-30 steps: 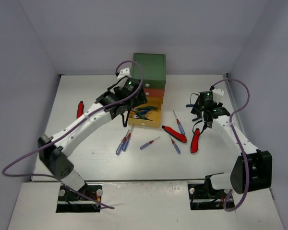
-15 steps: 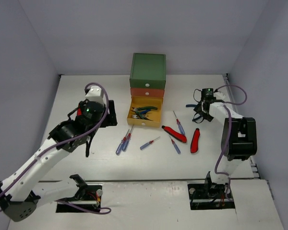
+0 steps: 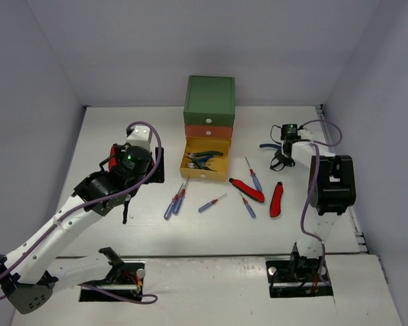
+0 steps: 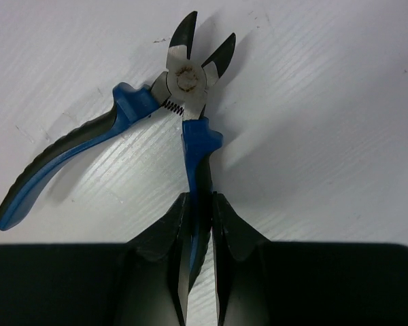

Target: Sort the tools into containers

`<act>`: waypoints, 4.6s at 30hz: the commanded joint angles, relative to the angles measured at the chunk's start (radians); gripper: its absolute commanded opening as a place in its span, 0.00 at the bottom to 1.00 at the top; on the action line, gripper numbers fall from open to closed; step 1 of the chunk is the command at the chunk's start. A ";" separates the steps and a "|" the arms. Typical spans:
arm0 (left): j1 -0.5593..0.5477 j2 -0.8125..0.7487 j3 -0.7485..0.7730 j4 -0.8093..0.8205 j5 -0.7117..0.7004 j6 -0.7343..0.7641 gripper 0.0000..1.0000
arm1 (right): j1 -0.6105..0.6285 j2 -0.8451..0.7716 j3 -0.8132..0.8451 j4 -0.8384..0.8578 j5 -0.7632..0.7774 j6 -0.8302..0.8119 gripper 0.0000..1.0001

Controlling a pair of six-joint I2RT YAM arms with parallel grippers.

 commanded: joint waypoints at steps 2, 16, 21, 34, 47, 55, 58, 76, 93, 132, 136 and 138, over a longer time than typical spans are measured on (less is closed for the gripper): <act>0.010 0.033 0.047 0.018 -0.012 0.044 0.75 | 0.008 -0.123 0.008 -0.007 0.053 -0.164 0.00; 0.048 0.167 0.138 0.025 0.066 0.059 0.75 | 0.421 -0.539 -0.060 -0.020 -0.064 -0.654 0.00; 0.058 0.159 0.131 0.025 0.084 0.035 0.75 | 0.500 -0.510 -0.015 -0.022 -0.070 -0.450 0.00; 0.081 -0.009 0.018 0.014 0.074 -0.005 0.75 | 0.591 -0.259 0.131 -0.022 0.018 0.111 0.00; 0.091 -0.084 -0.018 -0.033 0.068 -0.009 0.75 | 0.615 -0.116 0.195 -0.021 0.077 0.474 0.00; 0.092 -0.106 -0.030 -0.038 0.056 -0.003 0.75 | 0.615 -0.032 0.223 -0.022 0.078 0.633 0.04; 0.092 -0.113 -0.035 -0.039 0.055 -0.003 0.75 | 0.615 -0.018 0.234 -0.022 0.073 0.645 0.14; 0.109 -0.097 -0.029 -0.041 0.046 0.029 0.75 | 0.678 -0.171 0.220 -0.022 0.045 0.071 0.52; 0.137 -0.025 0.013 -0.035 0.051 0.038 0.75 | 0.849 -0.164 -0.063 0.171 0.178 -0.078 0.51; 0.154 -0.119 -0.104 -0.036 -0.008 0.003 0.75 | 0.692 0.152 0.136 0.602 0.297 -0.330 0.69; 0.154 -0.124 -0.117 -0.032 -0.027 -0.003 0.75 | 0.693 0.158 0.119 0.679 0.333 -0.339 0.72; 0.155 -0.122 -0.120 -0.032 -0.033 0.001 0.75 | 0.691 0.168 0.130 0.687 0.337 -0.346 0.73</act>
